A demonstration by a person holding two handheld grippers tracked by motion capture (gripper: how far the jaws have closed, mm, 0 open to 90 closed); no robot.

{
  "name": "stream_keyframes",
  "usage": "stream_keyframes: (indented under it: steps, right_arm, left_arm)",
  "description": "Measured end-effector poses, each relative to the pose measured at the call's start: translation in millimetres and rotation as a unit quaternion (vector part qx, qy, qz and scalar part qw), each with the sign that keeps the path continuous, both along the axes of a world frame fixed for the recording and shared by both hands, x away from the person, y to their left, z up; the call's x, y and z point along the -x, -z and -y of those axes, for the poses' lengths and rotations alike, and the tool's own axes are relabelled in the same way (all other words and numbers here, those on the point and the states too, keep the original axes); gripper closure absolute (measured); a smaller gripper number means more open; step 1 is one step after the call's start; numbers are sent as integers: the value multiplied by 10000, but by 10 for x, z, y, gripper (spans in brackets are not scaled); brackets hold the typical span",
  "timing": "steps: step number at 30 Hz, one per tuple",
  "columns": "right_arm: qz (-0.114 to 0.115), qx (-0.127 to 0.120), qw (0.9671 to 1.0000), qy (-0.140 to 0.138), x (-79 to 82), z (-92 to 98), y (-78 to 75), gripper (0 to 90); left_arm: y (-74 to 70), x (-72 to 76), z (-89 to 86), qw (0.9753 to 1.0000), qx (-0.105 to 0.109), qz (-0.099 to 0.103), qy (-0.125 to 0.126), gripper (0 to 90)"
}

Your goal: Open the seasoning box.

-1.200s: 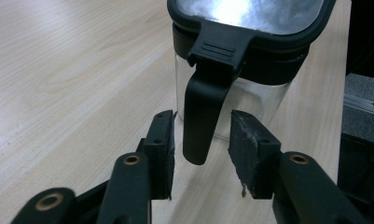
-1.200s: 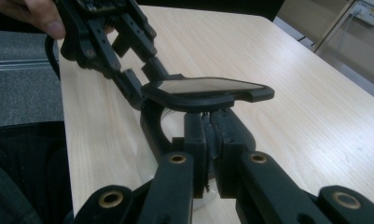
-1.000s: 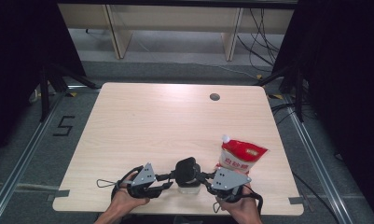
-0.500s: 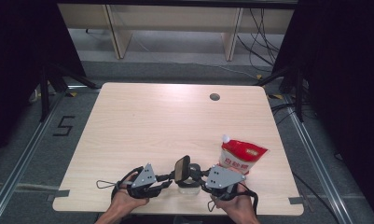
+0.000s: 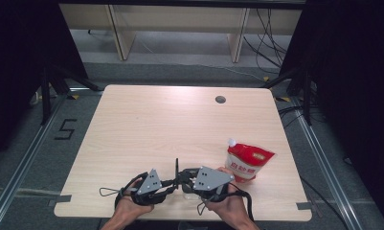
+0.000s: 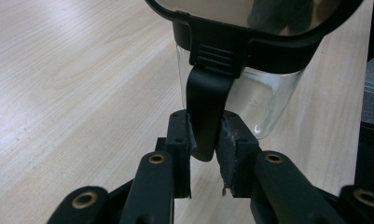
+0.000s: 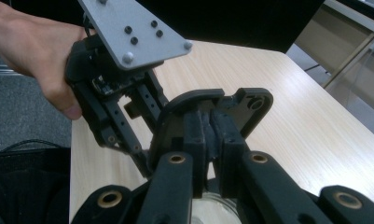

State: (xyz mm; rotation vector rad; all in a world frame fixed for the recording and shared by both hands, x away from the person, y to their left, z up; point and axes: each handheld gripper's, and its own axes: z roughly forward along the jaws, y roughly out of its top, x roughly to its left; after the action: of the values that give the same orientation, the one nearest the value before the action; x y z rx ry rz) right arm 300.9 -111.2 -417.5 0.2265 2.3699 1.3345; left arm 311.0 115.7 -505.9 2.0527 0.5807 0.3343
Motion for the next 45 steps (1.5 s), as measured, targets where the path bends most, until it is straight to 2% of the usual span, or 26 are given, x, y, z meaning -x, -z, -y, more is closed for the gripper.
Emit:
stream_keyframes:
  steps: [7,15,17,18,20,22,25,26,29,30,31,39,40,41,43,45]
  right_arm:
    - [19,4,10000,-4,-11,-52,7,856]
    - [-87,-22,10000,25,-1,14,20,824]
    - [-36,-35,10000,30,-6,30,25,819]
    - [-109,-55,9999,96,0,79,42,808]
    - [-114,-79,9998,119,2,114,52,801]
    - [-217,-91,9994,253,3,252,89,772]
    - [-289,-290,9984,396,-19,410,123,735]
    - [-305,-310,9981,430,-18,458,135,722]
    - [-378,-342,9971,565,-4,598,178,694]
    - [-378,-342,9971,565,-4,598,178,694]
    - [-437,-380,9961,660,13,686,206,679]
    - [-501,-418,9940,878,77,954,266,669]
    - [-496,-407,9939,893,83,982,275,669]
    - [-525,-403,9931,967,107,1034,290,669]
    - [-553,-405,9928,981,130,1075,303,667]
    - [-532,-403,9925,1026,155,1117,316,664]
  left_arm:
    - [-1,5,4,10000,12,-3,-4,745]
    - [-2,3,-7,9999,77,-126,-19,741]
    - [-2,2,-10,9999,69,-112,-20,738]
    - [-1,5,-11,9999,65,-103,-23,738]
    - [-2,4,-18,10000,28,-77,-26,737]
    - [-1,12,-23,9999,34,-96,-31,738]
    - [1,22,-29,9999,36,-134,-26,739]
    - [6,22,-37,10000,55,-71,-10,740]
    - [-1,24,-52,10000,-36,-80,3,746]
    - [-1,24,-52,10000,-36,-80,3,748]
    - [-4,36,-48,10000,-2,-80,-6,750]
    - [-9,44,-60,10000,-47,-72,26,771]
    - [-3,44,-55,10000,13,-73,28,771]
    - [-12,41,-63,10000,-69,-34,58,772]
    - [-17,44,-67,9999,-83,-37,64,773]
    - [-15,56,-61,10000,-16,-67,53,773]
